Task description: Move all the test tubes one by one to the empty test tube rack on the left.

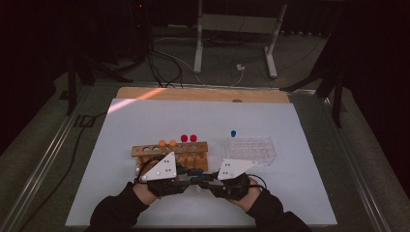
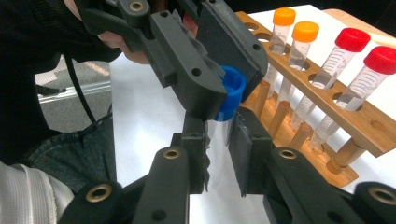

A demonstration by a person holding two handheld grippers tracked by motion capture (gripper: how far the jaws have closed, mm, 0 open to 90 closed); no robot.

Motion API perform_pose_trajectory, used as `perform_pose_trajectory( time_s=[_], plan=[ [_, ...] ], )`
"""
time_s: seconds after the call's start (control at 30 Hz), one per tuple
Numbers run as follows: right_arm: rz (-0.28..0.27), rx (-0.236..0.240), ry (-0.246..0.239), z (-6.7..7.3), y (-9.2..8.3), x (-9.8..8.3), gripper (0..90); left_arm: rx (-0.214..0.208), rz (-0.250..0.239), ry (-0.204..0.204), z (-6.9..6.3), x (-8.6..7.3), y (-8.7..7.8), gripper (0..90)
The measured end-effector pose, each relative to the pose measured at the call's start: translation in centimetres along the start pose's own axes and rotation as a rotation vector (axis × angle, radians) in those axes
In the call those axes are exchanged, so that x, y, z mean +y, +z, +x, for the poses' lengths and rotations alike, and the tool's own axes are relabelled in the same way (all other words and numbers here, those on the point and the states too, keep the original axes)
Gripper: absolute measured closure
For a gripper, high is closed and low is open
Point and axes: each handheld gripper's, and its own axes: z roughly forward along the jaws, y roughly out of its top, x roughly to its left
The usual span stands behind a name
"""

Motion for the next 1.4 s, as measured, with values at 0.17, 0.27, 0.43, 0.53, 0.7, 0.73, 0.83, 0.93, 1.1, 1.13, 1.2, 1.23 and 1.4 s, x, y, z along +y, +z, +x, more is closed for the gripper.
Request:
perform_pose_trajectory(
  time_s=[0.17,0.27,0.43,0.53,0.7,0.73,0.83,0.93,1.1,1.13,1.2,1.23,1.4],
  plan=[
    [-0.024,-0.033,0.011,-0.1,-0.3,0.0,60.7,0.031,-0.01,-0.007,0.5,0.5,-0.9,77.3],
    [-0.044,-0.042,0.025,-0.3,-0.4,0.0,52.2,0.057,-0.021,-0.015,1.0,0.8,-1.8,77.4],
    [-0.06,-0.033,0.059,-0.6,-0.4,0.1,34.1,0.105,-0.038,-0.024,1.6,1.3,-3.0,77.4],
    [-0.074,-0.059,0.056,-0.5,-0.5,0.2,21.4,0.139,-0.033,-0.027,2.0,1.7,-3.7,77.3],
    [-0.099,-0.085,0.074,-0.7,-0.7,0.2,10.8,0.194,-0.042,-0.035,2.7,2.1,-5.1,77.4],
    [-0.109,-0.089,0.081,-0.8,-0.8,0.2,8.7,0.204,-0.043,-0.033,2.9,2.2,-5.4,77.4],
    [-0.118,-0.077,0.081,-0.8,-1.0,0.3,1.6,0.237,-0.045,-0.035,3.3,2.3,-6.2,77.3],
    [-0.123,-0.083,0.081,-0.9,-1.2,0.3,1.5,0.267,-0.046,-0.04,3.6,2.4,-6.9,77.4],
    [-0.126,-0.086,0.087,-0.9,-1.3,0.3,0.0,0.304,-0.046,-0.048,4.1,2.4,-8.0,77.4],
    [-0.134,-0.091,0.086,-0.9,-1.3,0.3,0.0,0.309,-0.05,-0.05,4.2,2.4,-8.3,77.3],
    [-0.134,-0.083,0.085,-0.9,-1.4,0.4,0.0,0.329,-0.053,-0.055,4.5,2.4,-8.8,77.3],
    [-0.143,-0.087,0.081,-0.9,-1.5,0.4,0.0,0.335,-0.056,-0.061,4.6,2.3,-9.0,77.3],
    [-0.153,-0.081,0.079,-0.9,-1.7,0.5,0.0,0.368,-0.052,-0.084,5.5,1.7,-9.8,77.3]
  ],
)
